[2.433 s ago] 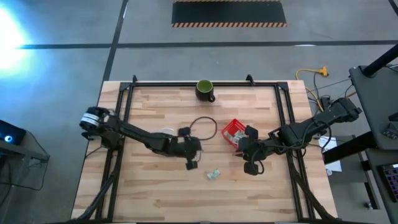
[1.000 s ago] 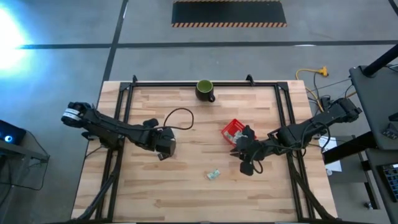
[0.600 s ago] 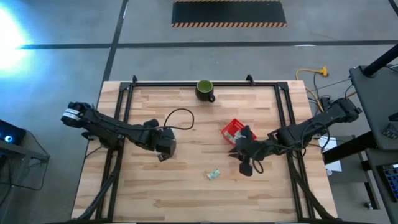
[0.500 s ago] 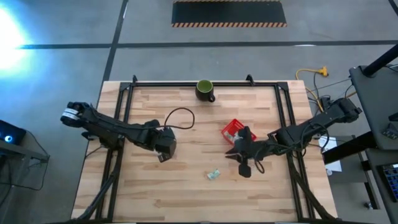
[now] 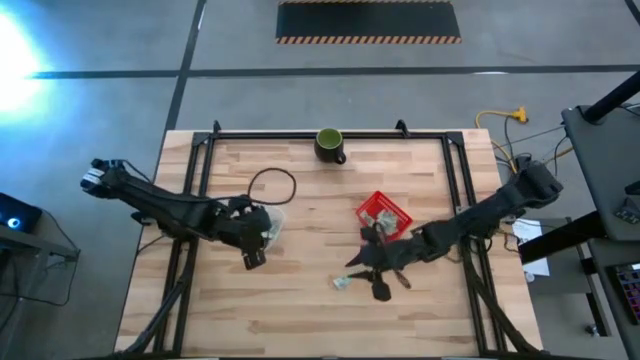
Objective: Pick and place items into bin
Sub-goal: Put the stevia packet into the red basket
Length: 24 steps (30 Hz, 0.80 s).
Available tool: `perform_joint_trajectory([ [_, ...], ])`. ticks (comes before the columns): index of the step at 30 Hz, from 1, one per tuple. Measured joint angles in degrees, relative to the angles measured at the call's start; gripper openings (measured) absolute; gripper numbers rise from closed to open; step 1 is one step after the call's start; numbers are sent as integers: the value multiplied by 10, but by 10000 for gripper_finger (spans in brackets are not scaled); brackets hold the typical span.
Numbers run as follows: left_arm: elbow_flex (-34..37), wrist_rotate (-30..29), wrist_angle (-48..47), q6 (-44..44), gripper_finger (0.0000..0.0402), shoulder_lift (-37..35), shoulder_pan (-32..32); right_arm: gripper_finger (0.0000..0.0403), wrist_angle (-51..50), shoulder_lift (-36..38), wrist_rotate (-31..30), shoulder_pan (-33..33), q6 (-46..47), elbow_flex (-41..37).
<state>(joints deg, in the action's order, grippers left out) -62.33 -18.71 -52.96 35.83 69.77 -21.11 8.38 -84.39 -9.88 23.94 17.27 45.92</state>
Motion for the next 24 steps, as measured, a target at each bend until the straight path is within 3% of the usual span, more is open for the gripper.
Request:
perform_joint_trajectory([
  [11, 6, -17, 2, 13, 103, -5, -4, 200, 4, -133, 41, 0, -12, 51],
  [24, 8, -19, 0, 13, 103, 34, -5, 221, -1, -226, 45, 0, -23, 76],
])
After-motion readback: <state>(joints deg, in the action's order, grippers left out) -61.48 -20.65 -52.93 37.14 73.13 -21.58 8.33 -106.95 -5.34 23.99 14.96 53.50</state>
